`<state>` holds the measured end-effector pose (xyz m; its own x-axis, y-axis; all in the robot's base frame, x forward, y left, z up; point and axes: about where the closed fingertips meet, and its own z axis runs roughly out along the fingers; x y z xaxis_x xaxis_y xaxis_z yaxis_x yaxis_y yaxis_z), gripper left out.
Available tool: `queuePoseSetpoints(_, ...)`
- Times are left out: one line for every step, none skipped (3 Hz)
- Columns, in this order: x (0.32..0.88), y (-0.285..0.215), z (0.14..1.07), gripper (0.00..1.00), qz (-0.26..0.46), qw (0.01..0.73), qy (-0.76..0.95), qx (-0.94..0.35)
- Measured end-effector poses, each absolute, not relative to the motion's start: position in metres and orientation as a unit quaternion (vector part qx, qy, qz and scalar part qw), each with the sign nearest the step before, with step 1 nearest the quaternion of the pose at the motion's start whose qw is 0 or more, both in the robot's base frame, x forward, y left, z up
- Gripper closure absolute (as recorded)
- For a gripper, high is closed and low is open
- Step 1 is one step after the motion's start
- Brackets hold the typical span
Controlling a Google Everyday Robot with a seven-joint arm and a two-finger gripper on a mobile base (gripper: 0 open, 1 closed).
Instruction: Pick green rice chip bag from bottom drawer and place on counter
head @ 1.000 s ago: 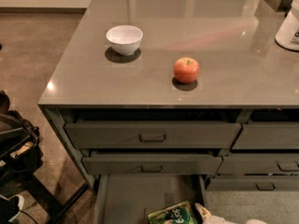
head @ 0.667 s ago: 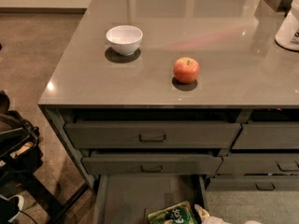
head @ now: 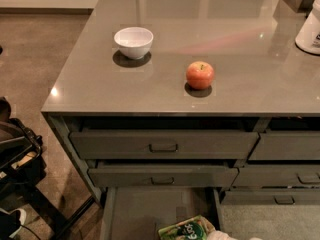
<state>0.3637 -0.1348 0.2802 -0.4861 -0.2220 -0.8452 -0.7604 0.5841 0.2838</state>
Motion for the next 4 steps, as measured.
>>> queuePoseSetpoints(0.373, -0.139, 0.273, 0.0, 0.332, 0.408, 0.795, -0.302)
queuePoseSetpoints(0.371, -0.136, 0.274, 0.0, 0.331, 0.409, 0.794, -0.305)
queuePoseSetpoints(0.377, -0.128, 0.255, 0.0, 0.337, 0.413, 0.783, -0.322)
queuePoseSetpoints(0.404, -0.134, 0.236, 0.0, 0.325, 0.43, 0.769, -0.342)
